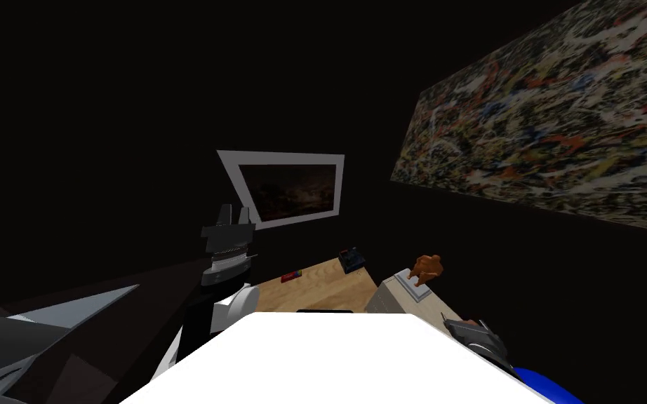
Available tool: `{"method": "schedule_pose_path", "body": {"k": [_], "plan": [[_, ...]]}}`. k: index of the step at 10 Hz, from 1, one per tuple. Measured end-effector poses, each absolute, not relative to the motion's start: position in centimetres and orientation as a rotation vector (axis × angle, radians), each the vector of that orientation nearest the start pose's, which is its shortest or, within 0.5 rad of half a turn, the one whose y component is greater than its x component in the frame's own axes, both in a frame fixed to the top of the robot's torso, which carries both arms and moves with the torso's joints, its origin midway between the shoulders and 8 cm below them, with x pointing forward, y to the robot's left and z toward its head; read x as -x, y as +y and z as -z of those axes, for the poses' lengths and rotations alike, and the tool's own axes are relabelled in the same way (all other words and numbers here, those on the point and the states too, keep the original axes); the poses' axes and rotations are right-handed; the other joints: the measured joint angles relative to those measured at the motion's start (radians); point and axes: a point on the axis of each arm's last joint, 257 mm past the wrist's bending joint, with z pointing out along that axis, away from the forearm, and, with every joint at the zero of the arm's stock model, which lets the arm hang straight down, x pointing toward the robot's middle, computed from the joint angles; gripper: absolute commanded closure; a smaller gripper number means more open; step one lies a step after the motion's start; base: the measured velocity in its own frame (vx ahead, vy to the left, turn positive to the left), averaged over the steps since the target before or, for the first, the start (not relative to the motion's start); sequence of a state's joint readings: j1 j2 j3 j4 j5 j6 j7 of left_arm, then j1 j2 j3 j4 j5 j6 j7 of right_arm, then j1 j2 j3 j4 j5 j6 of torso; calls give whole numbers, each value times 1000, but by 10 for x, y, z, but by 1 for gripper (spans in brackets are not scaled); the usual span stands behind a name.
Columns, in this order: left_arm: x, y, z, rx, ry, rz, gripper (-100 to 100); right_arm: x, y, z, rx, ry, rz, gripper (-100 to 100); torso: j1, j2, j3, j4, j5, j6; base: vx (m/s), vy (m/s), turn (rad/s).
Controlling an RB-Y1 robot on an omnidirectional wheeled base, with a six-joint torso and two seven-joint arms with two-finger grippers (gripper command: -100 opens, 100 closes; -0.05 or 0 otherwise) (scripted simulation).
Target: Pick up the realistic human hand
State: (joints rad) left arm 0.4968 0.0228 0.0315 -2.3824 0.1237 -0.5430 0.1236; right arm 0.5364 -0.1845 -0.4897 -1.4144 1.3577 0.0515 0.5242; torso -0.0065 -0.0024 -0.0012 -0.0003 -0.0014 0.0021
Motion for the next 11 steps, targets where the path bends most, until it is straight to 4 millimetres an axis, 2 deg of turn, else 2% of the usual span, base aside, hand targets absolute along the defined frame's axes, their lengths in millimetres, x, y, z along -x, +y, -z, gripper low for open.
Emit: {"method": "schedule_pose_path", "body": {"k": [2, 3, 7, 10, 11], "plan": [[-309, 294, -78, 625, 421, 1503, 0, -154, -607, 441, 55, 2272, 1051, -100, -2, -1, 0, 0, 0, -1, 19, -65, 170], [-309, 294, -78, 625, 422, 1503, 0, -144, -610, 444, 57, 2291, 1083, -100, -2, -1, 0, 0, 0, 0, -1, -29, -25], [-309, 294, -78, 625, 421, 1503, 0, -126, -608, 460, 106, 2347, 1115, -100, 1, 0, 0, 0, 0, 0, 3, -34, 87], [-309, 294, -78, 625, 422, 1503, 0, -100, -602, 479, 201, 2420, 1159, -100, -2, -1, 0, 0, 0, 0, 11, -56, 91], [-309, 294, -78, 625, 422, 1503, 0, -94, -599, 482, 177, 2430, 1154, -100, -1, -1, 0, 0, 0, 0, 3, -26, -6]]}}
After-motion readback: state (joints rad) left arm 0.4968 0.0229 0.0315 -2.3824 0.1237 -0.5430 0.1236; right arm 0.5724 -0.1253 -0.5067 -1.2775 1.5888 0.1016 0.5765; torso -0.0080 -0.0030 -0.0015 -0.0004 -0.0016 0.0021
